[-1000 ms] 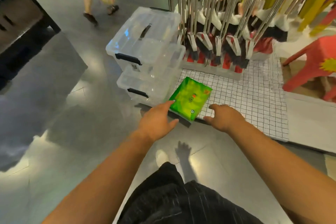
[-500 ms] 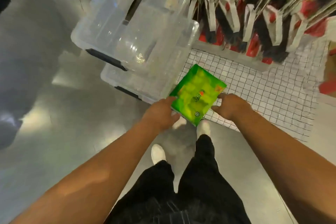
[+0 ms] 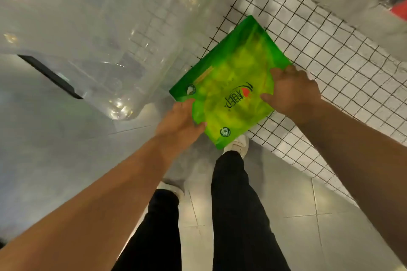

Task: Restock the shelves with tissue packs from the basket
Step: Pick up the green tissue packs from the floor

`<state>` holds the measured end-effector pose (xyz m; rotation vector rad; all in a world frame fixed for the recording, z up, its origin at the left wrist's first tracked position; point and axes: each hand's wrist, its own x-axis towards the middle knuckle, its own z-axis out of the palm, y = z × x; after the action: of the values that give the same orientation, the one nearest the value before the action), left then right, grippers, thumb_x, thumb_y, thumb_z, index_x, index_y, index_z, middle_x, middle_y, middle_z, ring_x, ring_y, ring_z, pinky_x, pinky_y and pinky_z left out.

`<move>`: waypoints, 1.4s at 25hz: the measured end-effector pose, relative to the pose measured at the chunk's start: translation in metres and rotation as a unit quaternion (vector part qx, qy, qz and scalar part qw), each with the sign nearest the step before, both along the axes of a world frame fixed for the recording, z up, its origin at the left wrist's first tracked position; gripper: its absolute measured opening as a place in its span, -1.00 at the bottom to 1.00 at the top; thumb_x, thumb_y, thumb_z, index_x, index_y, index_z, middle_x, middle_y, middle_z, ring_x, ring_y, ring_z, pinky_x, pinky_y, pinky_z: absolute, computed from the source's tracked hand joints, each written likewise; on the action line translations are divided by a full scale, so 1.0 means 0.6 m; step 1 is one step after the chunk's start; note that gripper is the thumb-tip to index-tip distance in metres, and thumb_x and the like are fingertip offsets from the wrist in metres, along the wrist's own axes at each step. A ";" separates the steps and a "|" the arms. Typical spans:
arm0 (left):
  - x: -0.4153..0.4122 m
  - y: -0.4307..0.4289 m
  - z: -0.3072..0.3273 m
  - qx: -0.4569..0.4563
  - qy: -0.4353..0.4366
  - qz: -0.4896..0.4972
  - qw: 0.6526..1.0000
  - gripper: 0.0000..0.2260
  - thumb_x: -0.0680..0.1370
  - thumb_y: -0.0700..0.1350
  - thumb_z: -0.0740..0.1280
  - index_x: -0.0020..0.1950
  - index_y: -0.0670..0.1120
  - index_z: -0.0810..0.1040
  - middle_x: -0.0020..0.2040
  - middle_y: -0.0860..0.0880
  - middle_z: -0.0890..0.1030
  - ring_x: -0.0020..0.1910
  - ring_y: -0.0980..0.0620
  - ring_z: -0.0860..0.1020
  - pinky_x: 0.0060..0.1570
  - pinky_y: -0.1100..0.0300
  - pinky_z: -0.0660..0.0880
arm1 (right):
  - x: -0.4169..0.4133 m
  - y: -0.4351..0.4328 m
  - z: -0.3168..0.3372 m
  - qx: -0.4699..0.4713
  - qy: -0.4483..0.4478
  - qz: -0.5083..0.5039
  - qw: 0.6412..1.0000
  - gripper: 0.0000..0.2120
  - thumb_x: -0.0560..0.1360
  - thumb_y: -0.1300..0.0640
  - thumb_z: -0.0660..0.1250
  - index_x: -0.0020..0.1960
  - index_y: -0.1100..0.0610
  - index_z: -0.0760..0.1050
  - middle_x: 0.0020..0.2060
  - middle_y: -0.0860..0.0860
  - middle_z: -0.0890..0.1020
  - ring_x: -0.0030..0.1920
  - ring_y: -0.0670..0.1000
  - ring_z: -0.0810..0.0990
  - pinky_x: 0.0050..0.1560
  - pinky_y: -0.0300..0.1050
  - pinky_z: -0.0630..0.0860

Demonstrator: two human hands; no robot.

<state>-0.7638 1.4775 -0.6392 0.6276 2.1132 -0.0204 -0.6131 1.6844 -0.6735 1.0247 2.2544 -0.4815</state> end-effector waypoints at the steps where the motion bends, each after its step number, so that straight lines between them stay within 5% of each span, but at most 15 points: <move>1: 0.006 0.004 -0.041 -0.003 0.003 -0.001 1.000 -0.41 0.51 0.10 0.37 0.48 0.03 0.24 0.40 -0.12 0.35 0.34 -0.16 0.39 0.28 -0.02 0.39 | 0.001 0.011 -0.040 0.009 -0.001 0.014 1.000 -0.33 0.45 -0.23 0.36 0.39 0.15 0.30 0.27 0.27 0.38 0.27 0.32 0.38 0.13 0.21 0.44; 6: 0.034 0.018 -0.190 -0.034 0.062 0.067 0.995 -0.22 0.44 0.20 0.41 0.49 -0.13 0.16 0.35 -0.24 0.24 0.24 -0.30 0.41 0.23 -0.06 0.40 | 0.016 0.058 -0.190 0.013 0.019 -0.030 0.999 0.12 0.31 -0.33 0.42 0.57 0.16 -0.09 0.46 0.34 0.15 0.41 0.35 0.23 0.29 0.25 0.32; 9: 0.044 0.032 -0.231 -0.045 0.041 0.216 0.974 -0.15 0.42 0.22 0.43 0.50 -0.07 0.06 0.38 -0.21 0.14 0.24 -0.30 0.42 0.24 -0.02 0.41 | 0.028 0.071 -0.230 -0.033 0.043 -0.102 0.993 0.28 0.15 -0.33 0.52 0.58 0.11 -0.16 0.45 0.30 0.19 0.40 0.32 0.27 0.26 0.28 0.38; 12: 0.055 0.038 -0.245 0.011 0.059 0.268 0.961 -0.22 0.40 0.16 0.48 0.45 -0.01 0.13 0.36 -0.16 0.14 0.18 -0.27 0.47 0.22 -0.03 0.46 | 0.040 0.064 -0.221 -0.046 0.062 -0.150 0.986 0.24 0.13 -0.25 0.59 0.55 0.15 -0.03 0.38 0.28 0.25 0.35 0.31 0.31 0.23 0.26 0.39; 16: 0.059 0.019 -0.246 0.060 0.062 0.177 0.980 -0.33 0.38 0.14 0.49 0.39 0.09 0.25 0.41 -0.06 0.11 0.26 -0.20 0.43 0.27 -0.08 0.43 | 0.124 0.017 -0.203 -0.084 0.018 -0.217 0.972 0.08 0.14 -0.17 0.63 0.45 0.16 0.13 0.31 0.20 0.33 0.30 0.24 0.38 0.18 0.18 0.44; 20: 0.034 0.034 -0.256 0.112 0.073 0.197 0.971 -0.26 0.36 0.11 0.52 0.43 0.02 0.24 0.40 -0.09 0.19 0.30 -0.10 0.38 0.31 0.00 0.41 | 0.198 0.020 -0.206 -0.127 0.009 -0.263 0.956 -0.08 0.17 -0.28 0.54 0.35 0.11 0.26 0.22 0.17 0.47 0.16 0.22 0.51 0.06 0.16 0.51; 23: 0.016 0.043 -0.278 0.129 -0.005 0.350 0.928 -0.04 0.25 0.15 0.58 0.49 0.05 0.10 0.39 -0.04 0.33 0.32 -0.05 0.41 0.31 -0.03 0.42 | 0.165 0.041 -0.232 -0.188 0.128 -0.425 0.876 -0.15 0.31 -0.16 0.51 0.46 0.06 0.20 0.20 0.01 0.47 0.18 0.08 0.47 0.15 0.05 0.48; 27: 0.015 0.037 -0.301 0.181 -0.144 0.483 0.845 -0.07 0.31 -0.14 0.60 0.48 -0.04 0.07 0.28 -0.02 0.46 0.22 -0.03 0.52 0.18 -0.11 0.53 | 0.144 0.028 -0.249 -0.246 0.211 -0.517 0.793 -0.22 0.35 -0.05 0.52 0.45 -0.01 0.20 0.18 -0.06 0.50 0.15 0.04 0.51 0.01 -0.10 0.51; 32: 0.018 0.038 -0.258 0.146 -0.125 0.460 0.867 -0.16 0.36 -0.11 0.57 0.49 0.04 0.13 0.26 0.02 0.50 0.20 -0.01 0.53 0.13 -0.07 0.56 | 0.177 -0.011 -0.212 -0.256 0.252 -0.575 0.735 -0.17 0.10 -0.14 0.64 0.23 -0.14 0.27 0.17 -0.04 0.54 0.16 0.06 0.57 0.10 0.15 0.58; 35: 0.026 0.038 -0.182 0.145 -0.146 0.410 0.888 -0.21 0.40 -0.14 0.54 0.49 0.04 0.16 0.24 0.04 0.52 0.16 0.03 0.57 0.08 -0.01 0.59 | 0.213 -0.033 -0.134 -0.246 0.244 -0.616 0.707 -0.08 0.13 -0.16 0.61 0.35 -0.12 0.19 0.15 -0.06 0.53 0.12 0.08 0.59 0.12 0.17 0.57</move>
<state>-0.7480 1.5000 -0.7486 -0.1427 1.9398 0.8221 -0.4856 1.6648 -0.7539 2.1452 1.2417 -1.9586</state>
